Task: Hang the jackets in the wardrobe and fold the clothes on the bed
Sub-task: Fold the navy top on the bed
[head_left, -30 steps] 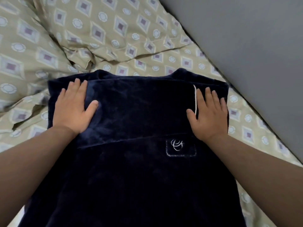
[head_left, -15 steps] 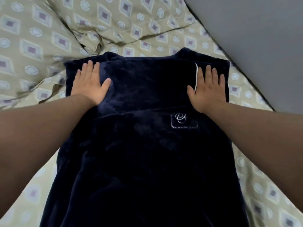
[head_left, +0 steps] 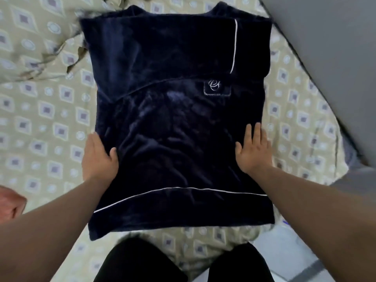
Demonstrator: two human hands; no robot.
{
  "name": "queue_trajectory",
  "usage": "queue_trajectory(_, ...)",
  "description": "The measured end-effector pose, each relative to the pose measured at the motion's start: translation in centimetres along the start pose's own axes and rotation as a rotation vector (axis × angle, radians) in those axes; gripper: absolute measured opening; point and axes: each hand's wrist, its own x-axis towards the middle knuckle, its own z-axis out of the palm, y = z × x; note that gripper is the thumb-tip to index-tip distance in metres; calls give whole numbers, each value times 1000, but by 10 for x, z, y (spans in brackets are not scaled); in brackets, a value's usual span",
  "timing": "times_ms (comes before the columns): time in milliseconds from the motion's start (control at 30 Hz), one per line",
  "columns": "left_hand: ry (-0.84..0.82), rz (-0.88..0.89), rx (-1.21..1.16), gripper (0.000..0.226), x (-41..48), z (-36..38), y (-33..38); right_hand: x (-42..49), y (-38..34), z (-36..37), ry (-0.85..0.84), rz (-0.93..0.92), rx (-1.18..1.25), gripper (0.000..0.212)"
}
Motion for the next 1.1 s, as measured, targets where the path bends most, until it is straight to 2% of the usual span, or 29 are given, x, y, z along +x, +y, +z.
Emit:
queue_trajectory(100, -8, -216, -136, 49, -41, -6, -22, -38, 15, 11, 34, 60, 216, 72)
queue_trajectory(167, -92, -432, -332, 48, -75, -9, -42, -66, 30, 17, 29, 182, 441, 66)
queue_trajectory(233, -319, -723, -620, 52, -105, -6, -61, -90, 44, 30, -14, 399, 705, 50)
queue_trajectory(267, -446, -812, -732, 57, -114, -5, -69, -104, 49, 37, -57, 522, 787, 45)
queue_trajectory(333, -573, -876, -850, 64, -118, -12, -71, -120, 55, 38, -209, 621, 898, 45)
queue_trajectory(400, -557, -842, -875, 50, -110, -28, -70, -120, 66, 32, -290, 642, 1013, 42)
queue_trajectory(467, -500, -793, -930, 33, -93, -51, -56, -110, 73, 13, -268, 659, 1112, 40)
queue_trajectory(533, -395, -773, -1082, 24, -73, -73, -44, -93, 75, -9, -236, 720, 1270, 36)
queue_trajectory(667, -211, -615, -1311, 16, -35, -112, -19, -58, 76, -49, -209, 693, 1522, 22)
queue_trajectory(767, -151, -493, -1469, 19, 1, -129, -4, -27, 69, -88, -95, 592, 1882, 17)
queue_trajectory(833, -137, -456, -1600, 31, 32, -132, 7, -5, 59, -116, -85, 482, 2083, 27)
queue_trajectory(933, -99, -488, -1857, 96, 90, -134, 23, 34, 39, -154, -50, 312, 2100, 48)
queue_trajectory(967, -93, -457, -1887, 109, 109, -137, 30, 49, 30, -168, -16, 265, 2044, 51)
queue_trajectory(1100, -45, -318, -1901, 127, 175, -165, 67, 106, 2, -217, 126, 173, 1882, 22)
